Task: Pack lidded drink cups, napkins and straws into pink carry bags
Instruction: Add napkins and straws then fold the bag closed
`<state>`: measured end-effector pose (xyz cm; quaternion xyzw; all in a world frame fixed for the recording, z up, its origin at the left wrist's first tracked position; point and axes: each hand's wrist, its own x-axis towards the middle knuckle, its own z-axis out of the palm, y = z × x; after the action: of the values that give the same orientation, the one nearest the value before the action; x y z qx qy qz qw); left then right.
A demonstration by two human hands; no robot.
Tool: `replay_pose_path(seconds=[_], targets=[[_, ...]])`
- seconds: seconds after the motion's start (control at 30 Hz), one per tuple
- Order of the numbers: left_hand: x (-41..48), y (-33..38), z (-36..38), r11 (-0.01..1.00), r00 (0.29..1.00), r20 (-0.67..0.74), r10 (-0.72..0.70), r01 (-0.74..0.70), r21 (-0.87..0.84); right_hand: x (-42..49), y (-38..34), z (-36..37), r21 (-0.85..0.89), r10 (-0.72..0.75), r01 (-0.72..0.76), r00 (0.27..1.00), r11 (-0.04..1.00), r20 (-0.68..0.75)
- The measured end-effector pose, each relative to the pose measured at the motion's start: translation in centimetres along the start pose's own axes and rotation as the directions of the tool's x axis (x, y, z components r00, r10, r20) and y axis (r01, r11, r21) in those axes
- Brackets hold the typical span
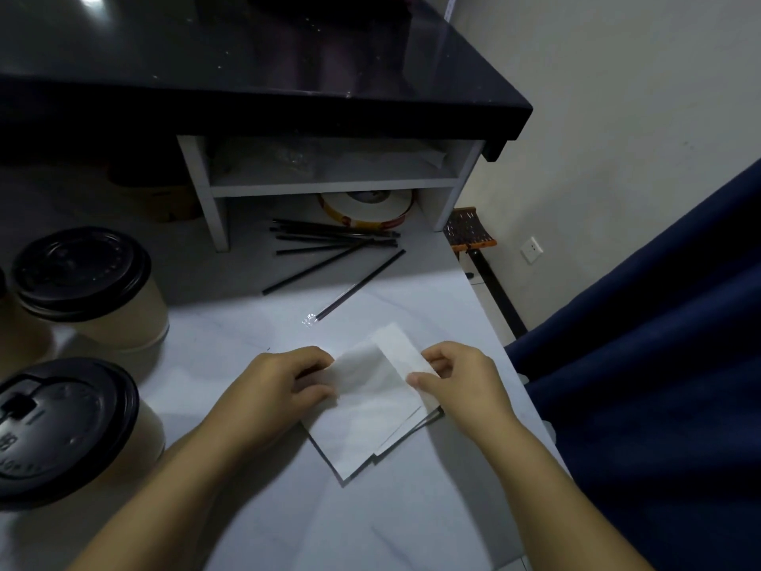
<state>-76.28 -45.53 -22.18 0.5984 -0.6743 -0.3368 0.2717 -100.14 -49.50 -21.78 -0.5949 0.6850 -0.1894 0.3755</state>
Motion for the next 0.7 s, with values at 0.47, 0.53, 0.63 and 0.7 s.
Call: replay_pose_path(seconds=[0.47, 0.53, 0.63, 0.7], targets=[[1.0, 0.6, -0.4, 0.998, 0.996, -0.089, 0.021, -0.025, -0.051, 0.6, -3.1, -1.3, 0.245, -0.130, 0.085, 0.976, 0.966, 0.172], [1.0, 0.3, -0.6, 0.998, 0.992, -0.122, -0.036, 0.030, -0.051, 2.4, -3.8, -1.0, 0.125, -0.185, 0.170, 0.976, 0.978, 0.118], [1.0, 0.1, -1.0, 0.990, 0.982, -0.130, -0.139, 0.137, -0.018, 5.7, -5.0, -0.3, -0.207, -0.333, 0.348, 0.937, 0.914, 0.101], [1.1, -0.1, -1.4, 0.983, 0.973, -0.162, -0.167, 0.177, 0.045, 8.2, -6.0, 0.3, -0.427, -0.438, 0.453, 0.888, 0.783, 0.138]])
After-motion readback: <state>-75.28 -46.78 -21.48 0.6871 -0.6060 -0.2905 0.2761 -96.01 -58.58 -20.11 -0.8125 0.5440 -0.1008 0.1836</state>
